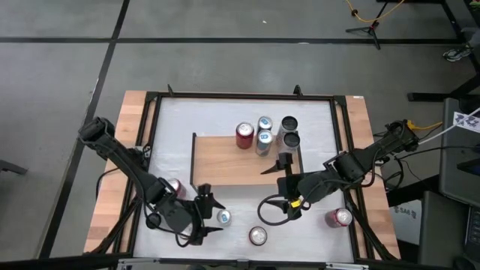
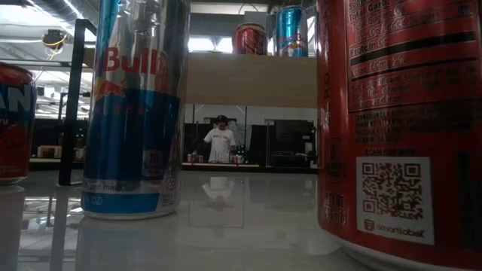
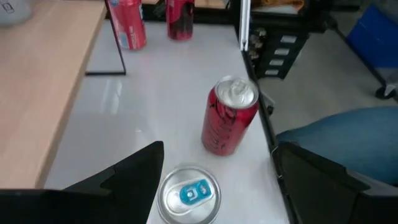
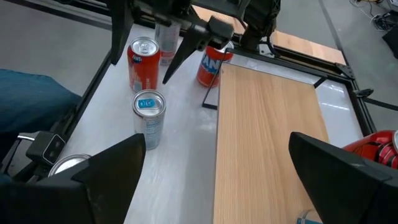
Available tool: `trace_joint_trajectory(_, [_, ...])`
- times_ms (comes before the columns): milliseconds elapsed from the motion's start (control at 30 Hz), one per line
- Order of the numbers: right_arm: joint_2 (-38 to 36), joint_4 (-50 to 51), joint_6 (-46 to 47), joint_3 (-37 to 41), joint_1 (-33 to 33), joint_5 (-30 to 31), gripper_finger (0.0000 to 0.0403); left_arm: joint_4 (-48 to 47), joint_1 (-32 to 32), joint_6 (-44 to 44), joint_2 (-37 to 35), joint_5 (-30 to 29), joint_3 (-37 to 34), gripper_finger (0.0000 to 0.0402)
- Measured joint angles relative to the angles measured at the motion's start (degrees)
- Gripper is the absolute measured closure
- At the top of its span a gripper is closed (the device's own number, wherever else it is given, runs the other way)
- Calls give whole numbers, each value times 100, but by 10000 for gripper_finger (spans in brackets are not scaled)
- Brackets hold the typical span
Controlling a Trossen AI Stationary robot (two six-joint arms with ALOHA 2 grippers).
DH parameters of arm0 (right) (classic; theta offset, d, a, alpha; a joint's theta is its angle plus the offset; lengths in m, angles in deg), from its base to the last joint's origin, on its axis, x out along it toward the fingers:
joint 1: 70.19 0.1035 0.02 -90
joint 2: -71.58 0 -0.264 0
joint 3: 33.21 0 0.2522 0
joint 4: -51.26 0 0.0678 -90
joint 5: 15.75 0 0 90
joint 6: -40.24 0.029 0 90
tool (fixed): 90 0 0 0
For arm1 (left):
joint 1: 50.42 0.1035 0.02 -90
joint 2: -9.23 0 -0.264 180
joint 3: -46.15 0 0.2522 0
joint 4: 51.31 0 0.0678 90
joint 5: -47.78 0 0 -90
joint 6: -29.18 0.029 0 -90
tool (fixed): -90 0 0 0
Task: Place canned beverage on shelf
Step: Put the blue soda can on the shelf aligned with the other blue soda cans
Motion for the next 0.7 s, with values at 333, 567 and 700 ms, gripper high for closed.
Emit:
trace_joint_trajectory(333, [0, -3, 0, 0, 0, -13, 17, -128, 15, 29, 483, -4, -4, 95])
trace_joint_trajectory(567, [0, -2, -2, 0, 0, -17, 17, -235, 44, 27, 621, -25, -4, 95])
trace_joint_trajectory(700, [2, -1, -2, 0, -1, -27, 17, -364, 59, 25, 640, -36, -4, 95])
